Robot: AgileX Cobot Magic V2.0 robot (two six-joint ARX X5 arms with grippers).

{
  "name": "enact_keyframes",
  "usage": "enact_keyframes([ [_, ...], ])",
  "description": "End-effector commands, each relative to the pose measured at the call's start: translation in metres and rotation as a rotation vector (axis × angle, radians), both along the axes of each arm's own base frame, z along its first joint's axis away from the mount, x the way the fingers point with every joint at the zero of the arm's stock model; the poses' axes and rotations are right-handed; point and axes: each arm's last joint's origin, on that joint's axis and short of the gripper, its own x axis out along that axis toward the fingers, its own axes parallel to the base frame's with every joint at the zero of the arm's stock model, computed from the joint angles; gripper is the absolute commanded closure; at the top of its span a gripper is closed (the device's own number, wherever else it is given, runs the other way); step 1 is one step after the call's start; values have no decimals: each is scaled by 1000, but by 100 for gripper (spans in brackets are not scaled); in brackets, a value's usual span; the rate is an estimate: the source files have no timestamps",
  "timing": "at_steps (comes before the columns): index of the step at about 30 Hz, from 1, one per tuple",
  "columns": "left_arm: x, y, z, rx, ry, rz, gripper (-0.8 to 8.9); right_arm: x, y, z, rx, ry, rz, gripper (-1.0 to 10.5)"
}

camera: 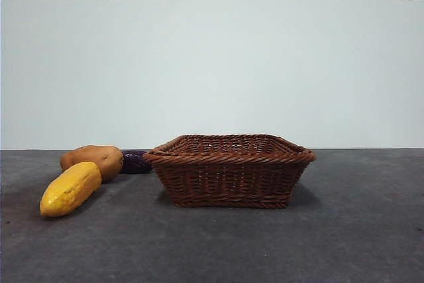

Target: Help me put the vegetables on the table into the basket

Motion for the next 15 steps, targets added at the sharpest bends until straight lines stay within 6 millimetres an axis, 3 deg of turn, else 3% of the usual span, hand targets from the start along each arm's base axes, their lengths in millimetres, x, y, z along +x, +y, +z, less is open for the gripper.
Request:
enact_keyframes([
  [1,1,-1,5,6,-19,-13,184,-1,1,1,6,-8,21,488],
  [3,2,-1,9,6,-16,-12,184,-1,1,1,6,-6,21,407],
  [10,9,-1,23,6,-13,-13,184,7,2,0,25,17,42,403],
  [15,14,-1,22,7,5,-13,184,58,8,3,92,67,73,407],
])
